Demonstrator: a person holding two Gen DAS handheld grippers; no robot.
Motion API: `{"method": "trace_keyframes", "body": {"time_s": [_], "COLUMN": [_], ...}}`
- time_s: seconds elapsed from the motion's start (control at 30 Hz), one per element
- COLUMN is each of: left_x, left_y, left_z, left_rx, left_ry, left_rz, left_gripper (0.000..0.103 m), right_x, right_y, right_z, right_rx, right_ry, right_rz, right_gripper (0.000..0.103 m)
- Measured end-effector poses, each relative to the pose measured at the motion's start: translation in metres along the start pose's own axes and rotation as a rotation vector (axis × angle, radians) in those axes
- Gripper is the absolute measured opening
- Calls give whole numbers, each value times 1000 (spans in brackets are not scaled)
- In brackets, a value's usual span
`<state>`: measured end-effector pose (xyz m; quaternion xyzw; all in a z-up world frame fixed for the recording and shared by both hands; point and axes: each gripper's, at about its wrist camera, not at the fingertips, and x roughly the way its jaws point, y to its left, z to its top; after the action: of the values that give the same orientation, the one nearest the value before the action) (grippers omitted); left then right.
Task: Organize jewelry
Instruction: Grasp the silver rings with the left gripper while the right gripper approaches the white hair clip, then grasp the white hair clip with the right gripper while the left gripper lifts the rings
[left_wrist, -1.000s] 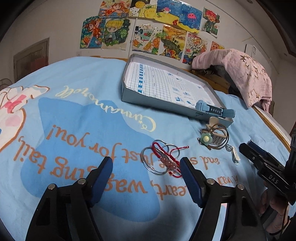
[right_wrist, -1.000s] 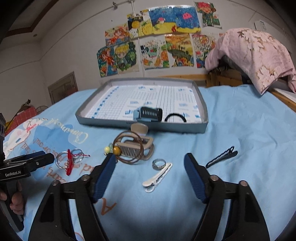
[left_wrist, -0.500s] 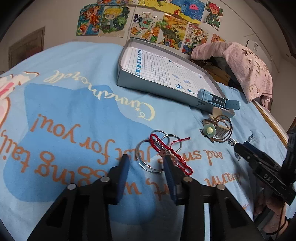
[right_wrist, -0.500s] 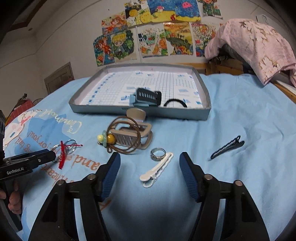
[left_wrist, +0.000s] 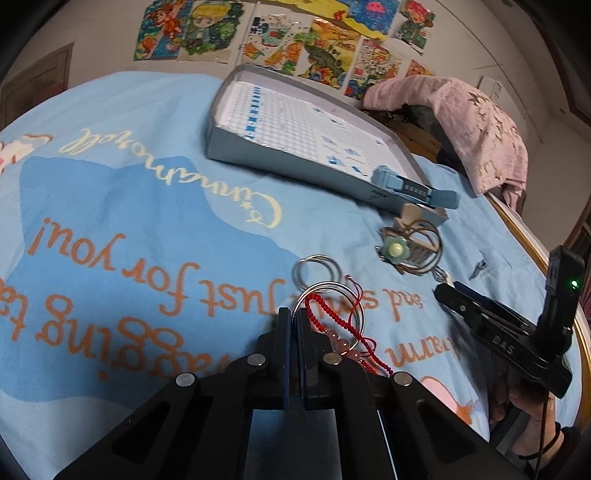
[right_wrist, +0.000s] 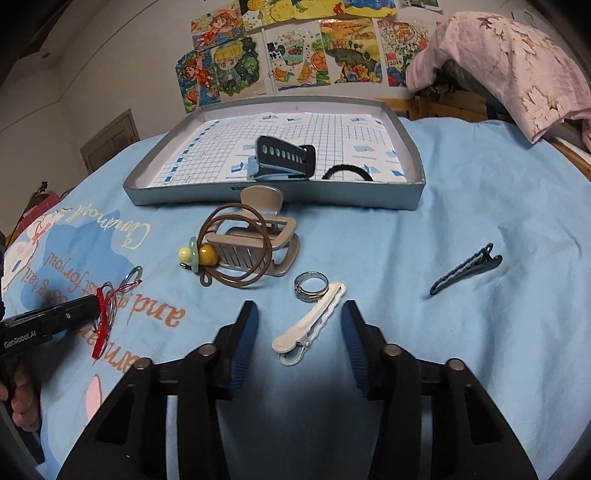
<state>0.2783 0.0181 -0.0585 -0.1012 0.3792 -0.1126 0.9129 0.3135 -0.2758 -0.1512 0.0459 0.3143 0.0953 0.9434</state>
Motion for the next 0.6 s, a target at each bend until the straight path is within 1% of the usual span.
{"method": "trace_keyframes", "body": {"time_s": [0.03,0.1,0.2,0.23,0.4,0.6], "left_x": [-1,-6,-12,-14,-30,-52], "left_y": [-1,-5,-10,-11,-18,-29], "left_z": [0,0,1,1,2,4], "left_rx": [5,14,29,32,56,72], "left_ry": [-1,-11,-26,-29,-74,-118], "left_rz": [-5,-14,-24,-26,-31,-80], "left_gripper": [3,3,3,3,3,3], "right_x": [0,-1,-3,-4,-17,-41], "right_y": [-1,-3,-6,-7,-5,0], "right_z": [0,-1,-3,-3,-5,-3], "right_rx": [5,20,39,43,47,23], "right_ry": [4,12,19,20,-5,-78], "right_rz": [-6,3,9,13,57,101], "right_gripper": [26,24,15,14,14,13]}}
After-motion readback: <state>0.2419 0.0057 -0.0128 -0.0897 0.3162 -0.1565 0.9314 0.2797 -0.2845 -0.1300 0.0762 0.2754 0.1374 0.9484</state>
